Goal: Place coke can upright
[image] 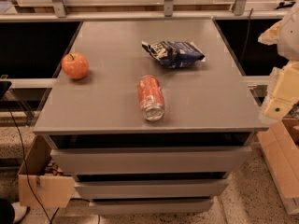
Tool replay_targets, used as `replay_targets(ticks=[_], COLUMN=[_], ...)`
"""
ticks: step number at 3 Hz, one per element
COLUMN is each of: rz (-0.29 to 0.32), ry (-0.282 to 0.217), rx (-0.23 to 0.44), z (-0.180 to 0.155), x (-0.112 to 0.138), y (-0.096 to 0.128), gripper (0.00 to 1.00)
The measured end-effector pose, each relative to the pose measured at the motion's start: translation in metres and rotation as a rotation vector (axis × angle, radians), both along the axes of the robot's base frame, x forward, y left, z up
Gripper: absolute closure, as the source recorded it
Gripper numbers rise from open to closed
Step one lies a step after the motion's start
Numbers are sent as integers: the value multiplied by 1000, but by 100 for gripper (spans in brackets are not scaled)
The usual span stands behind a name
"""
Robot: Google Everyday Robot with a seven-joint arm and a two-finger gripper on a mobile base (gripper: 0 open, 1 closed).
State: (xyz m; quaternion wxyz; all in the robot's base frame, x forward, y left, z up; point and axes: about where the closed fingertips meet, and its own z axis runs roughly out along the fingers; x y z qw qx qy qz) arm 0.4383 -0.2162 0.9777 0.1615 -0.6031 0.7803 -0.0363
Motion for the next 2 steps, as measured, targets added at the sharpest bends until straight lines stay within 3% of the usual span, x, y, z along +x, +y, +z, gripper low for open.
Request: replay_targets(ticks=[1, 2], rz=[0, -45], ry=[0, -17], rx=[0, -14], z=[0, 3], x=[0, 2], y=[0, 0], gripper=[0, 0])
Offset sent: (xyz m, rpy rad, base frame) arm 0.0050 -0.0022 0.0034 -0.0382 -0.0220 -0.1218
